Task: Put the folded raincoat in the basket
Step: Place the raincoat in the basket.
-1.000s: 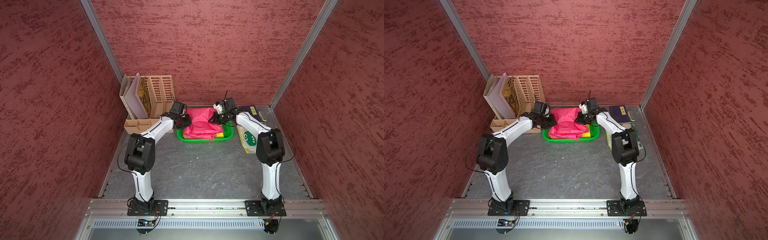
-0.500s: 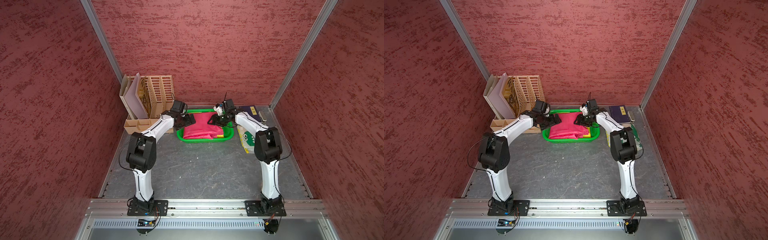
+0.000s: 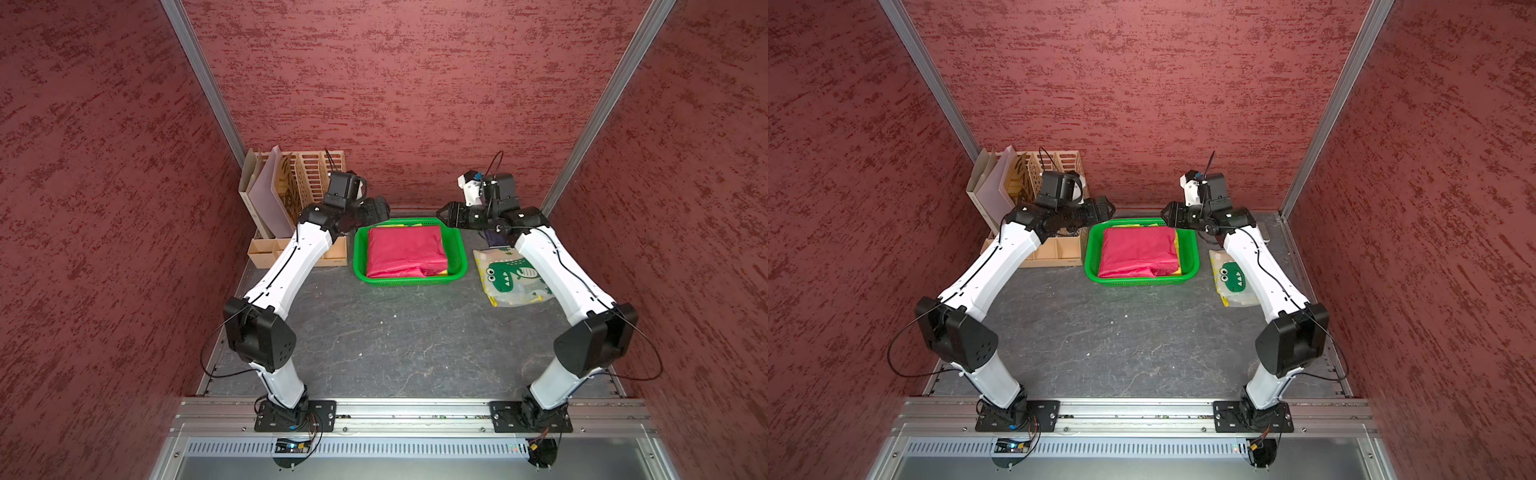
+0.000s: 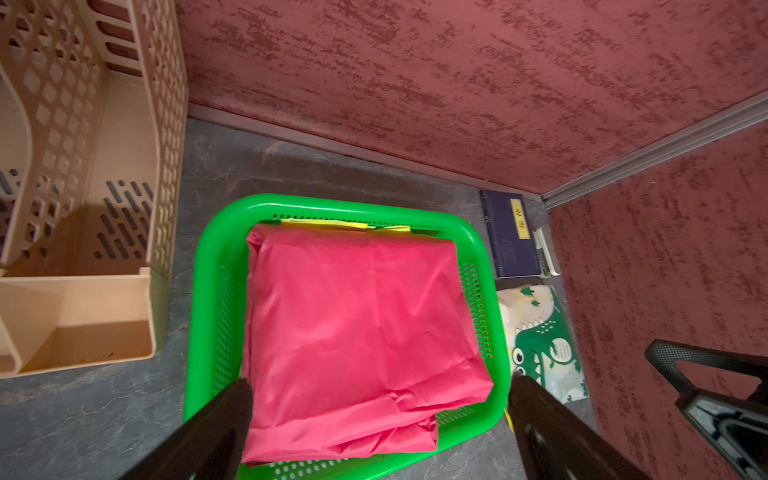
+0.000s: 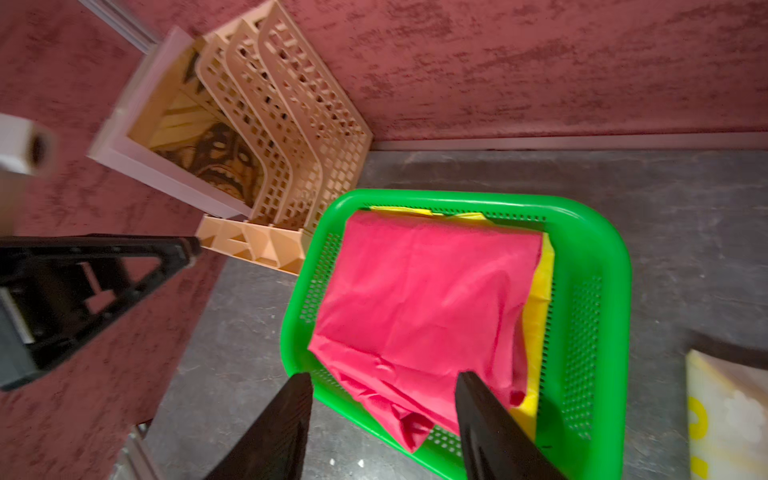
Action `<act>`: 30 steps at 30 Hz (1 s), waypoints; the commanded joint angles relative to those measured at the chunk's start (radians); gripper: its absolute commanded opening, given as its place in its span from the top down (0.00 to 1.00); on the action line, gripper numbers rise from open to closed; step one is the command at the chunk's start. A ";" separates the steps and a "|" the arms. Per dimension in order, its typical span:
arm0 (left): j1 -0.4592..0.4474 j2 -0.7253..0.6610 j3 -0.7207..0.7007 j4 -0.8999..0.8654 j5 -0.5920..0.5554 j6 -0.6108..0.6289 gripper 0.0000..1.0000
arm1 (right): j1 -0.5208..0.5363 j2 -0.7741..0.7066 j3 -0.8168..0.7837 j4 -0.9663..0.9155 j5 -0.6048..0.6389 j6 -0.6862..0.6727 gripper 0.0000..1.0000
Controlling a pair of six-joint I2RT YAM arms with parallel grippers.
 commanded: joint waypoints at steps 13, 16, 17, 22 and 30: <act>-0.045 0.072 -0.354 0.285 0.075 -0.167 0.05 | 0.116 0.143 -0.355 0.258 -0.095 0.113 0.62; -0.040 0.117 -0.351 0.312 0.082 -0.174 0.05 | 0.118 0.222 -0.346 0.250 -0.055 0.095 0.63; -0.038 0.133 -0.348 0.319 0.090 -0.179 0.05 | 0.118 0.251 -0.339 0.241 -0.039 0.089 0.63; -0.021 0.180 -0.352 0.365 0.113 -0.209 0.07 | 0.117 0.306 -0.320 0.242 -0.036 0.089 0.63; -0.021 0.149 -0.288 0.304 0.094 -0.174 0.06 | 0.117 0.136 -0.315 0.235 -0.038 0.054 0.51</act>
